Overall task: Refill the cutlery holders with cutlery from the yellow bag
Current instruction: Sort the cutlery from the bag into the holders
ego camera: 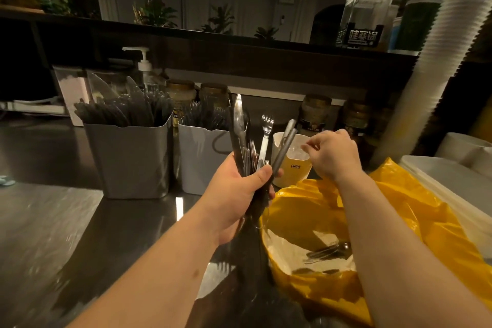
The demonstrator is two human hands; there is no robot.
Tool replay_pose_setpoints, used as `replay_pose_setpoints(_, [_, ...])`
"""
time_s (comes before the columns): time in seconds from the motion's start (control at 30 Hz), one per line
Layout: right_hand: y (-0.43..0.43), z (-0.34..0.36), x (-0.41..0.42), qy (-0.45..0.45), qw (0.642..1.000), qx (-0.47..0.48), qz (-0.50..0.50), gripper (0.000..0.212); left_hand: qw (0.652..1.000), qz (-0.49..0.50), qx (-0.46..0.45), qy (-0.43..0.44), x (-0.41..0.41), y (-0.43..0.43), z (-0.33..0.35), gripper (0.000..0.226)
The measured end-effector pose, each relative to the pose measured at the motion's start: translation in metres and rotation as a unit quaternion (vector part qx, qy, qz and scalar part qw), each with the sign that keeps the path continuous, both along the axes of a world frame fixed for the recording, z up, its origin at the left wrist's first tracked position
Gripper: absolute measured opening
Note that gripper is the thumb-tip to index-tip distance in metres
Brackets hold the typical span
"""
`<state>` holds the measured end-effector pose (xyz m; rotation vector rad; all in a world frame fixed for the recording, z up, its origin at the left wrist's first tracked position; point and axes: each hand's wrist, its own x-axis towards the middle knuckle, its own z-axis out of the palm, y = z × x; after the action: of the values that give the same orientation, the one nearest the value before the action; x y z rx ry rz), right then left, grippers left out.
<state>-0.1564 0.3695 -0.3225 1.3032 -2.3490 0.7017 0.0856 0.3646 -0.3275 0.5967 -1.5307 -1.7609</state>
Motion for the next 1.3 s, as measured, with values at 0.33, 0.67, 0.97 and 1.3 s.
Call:
replay_pose_setpoints(0.33, [0.042,0.088,0.084,-0.171,0.952,-0.066,0.245,0.011,1.000,0.002,-0.005,0.012,-0.002,0.001,0.001,0.022])
replay_pose_setpoints(0.67, [0.034,0.070,0.084,-0.509,0.815,0.004,0.277,0.029,0.989,-0.017,0.105,0.106,0.006,-0.009,0.002,0.025])
replay_pose_setpoints(0.97, [0.026,0.051,0.089,-0.511,0.793,0.108,0.314,0.019,0.990,0.005,0.111,0.089,0.006,-0.009,0.002,0.023])
replay_pose_setpoints(1.3, [0.024,0.054,0.096,-0.547,0.780,0.091,0.290,0.021,0.987,-0.049,0.114,0.100,0.003,0.000,0.004,0.028])
